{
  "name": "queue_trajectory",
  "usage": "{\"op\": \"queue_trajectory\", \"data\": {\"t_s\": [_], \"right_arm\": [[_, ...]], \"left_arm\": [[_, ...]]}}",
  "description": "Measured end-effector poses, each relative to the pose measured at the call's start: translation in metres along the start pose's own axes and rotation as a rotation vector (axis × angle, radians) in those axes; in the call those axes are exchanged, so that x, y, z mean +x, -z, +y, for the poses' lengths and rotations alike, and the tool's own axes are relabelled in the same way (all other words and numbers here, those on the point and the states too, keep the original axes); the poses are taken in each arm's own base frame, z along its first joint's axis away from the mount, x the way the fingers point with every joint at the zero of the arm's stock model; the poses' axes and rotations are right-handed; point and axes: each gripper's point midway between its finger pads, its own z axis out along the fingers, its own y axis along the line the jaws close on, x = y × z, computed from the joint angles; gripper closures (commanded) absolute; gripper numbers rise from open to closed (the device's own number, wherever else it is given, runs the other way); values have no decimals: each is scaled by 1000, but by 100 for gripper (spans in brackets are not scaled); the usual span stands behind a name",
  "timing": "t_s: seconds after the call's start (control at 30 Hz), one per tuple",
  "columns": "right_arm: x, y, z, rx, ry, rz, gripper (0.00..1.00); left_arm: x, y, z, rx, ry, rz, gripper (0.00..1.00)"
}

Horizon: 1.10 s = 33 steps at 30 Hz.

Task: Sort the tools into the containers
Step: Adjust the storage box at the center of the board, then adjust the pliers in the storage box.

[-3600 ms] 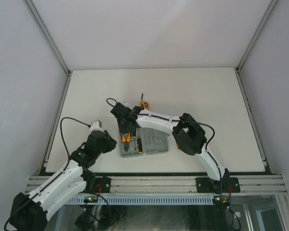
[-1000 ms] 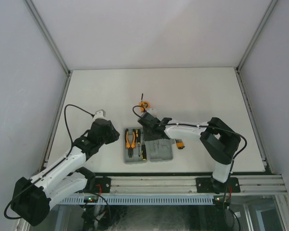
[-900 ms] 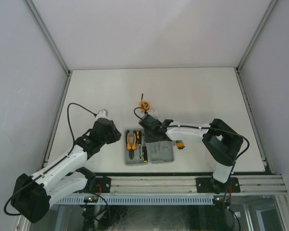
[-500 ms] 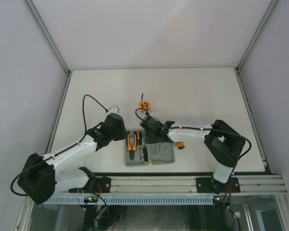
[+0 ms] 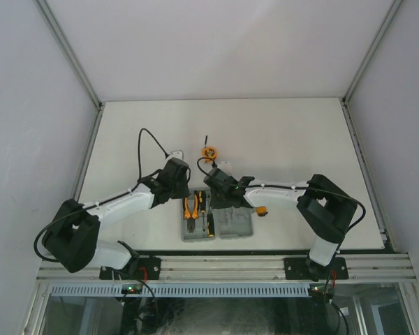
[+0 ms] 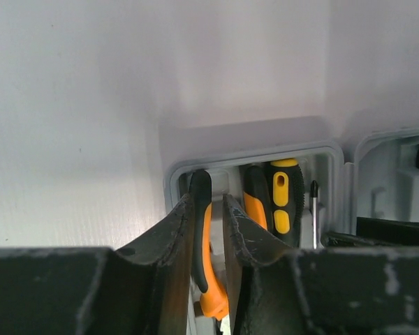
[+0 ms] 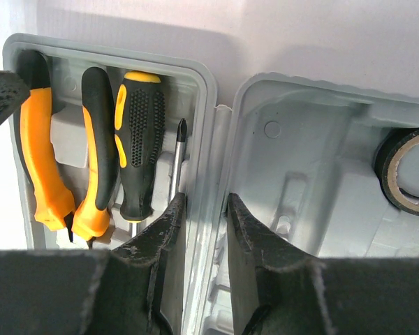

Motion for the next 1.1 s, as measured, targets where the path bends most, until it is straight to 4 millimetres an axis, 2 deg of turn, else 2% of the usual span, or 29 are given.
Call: {"op": "queue_trajectory", "data": {"t_s": [0.23,0.63,1.0,1.1], "right_arm": [[0,0,0,-1,-1,-1,94],[0,0,0,1,-4,-2,94],[0,0,0,4,-5,-5,94],[0,0,0,5,-6,-5,94]], "left_arm": [[7,-11,4,-29,-41,28,84],[8,-10,2,-39,-68,11,92],[10,-12,3,-60,-87,3,94],[12,-15,5,-75,-92,9,90]]}}
